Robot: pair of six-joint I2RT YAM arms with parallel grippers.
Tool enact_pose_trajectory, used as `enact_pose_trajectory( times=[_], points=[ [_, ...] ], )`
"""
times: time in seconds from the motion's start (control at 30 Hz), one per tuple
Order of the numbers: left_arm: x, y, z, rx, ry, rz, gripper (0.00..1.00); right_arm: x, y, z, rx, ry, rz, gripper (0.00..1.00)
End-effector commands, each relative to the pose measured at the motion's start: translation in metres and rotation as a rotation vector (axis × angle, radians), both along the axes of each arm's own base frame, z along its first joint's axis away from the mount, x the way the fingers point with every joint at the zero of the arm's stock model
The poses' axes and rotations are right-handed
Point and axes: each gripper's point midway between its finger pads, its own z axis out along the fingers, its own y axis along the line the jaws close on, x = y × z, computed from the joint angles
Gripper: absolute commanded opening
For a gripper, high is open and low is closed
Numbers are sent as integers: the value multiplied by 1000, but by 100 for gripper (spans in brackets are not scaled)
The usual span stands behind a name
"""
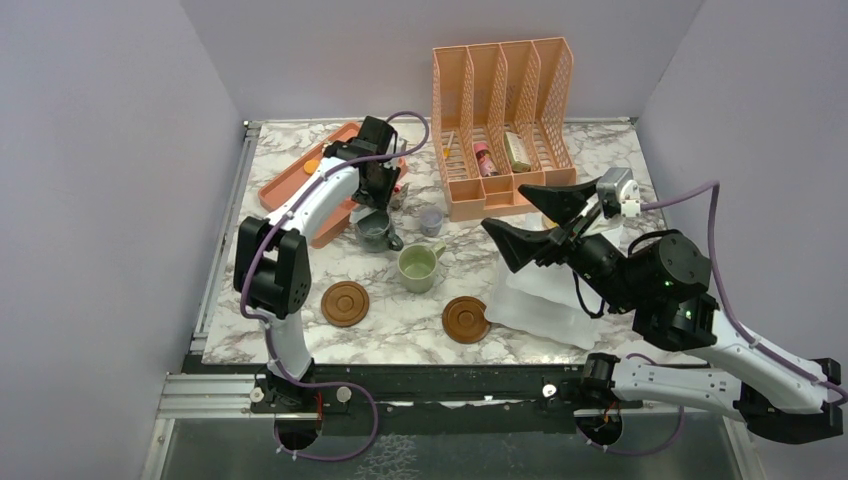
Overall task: Serve the afternoon tea
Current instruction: Pick up the dessert at the center of the board.
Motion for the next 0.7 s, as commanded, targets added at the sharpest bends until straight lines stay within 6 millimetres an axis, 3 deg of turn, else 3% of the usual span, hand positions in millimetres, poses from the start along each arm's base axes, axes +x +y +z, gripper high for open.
enact_pose_trajectory(
  times=[0.0,0.27,0.4,0.67],
  points=[
    [-4,0,33,-45,-68,13,26,-4,4,10,1,-8,34,91],
    [2,-8,80,-130,-172,55,22,-6,-1,14,35,-9,29,91],
    [3,-13,121,-206,-250,80,22,-6,-2,25,37,-14,28,90],
    [-24,-69,216,-586,-330,-12,22,-10,-11,47,72,-30,26,90]
  ],
)
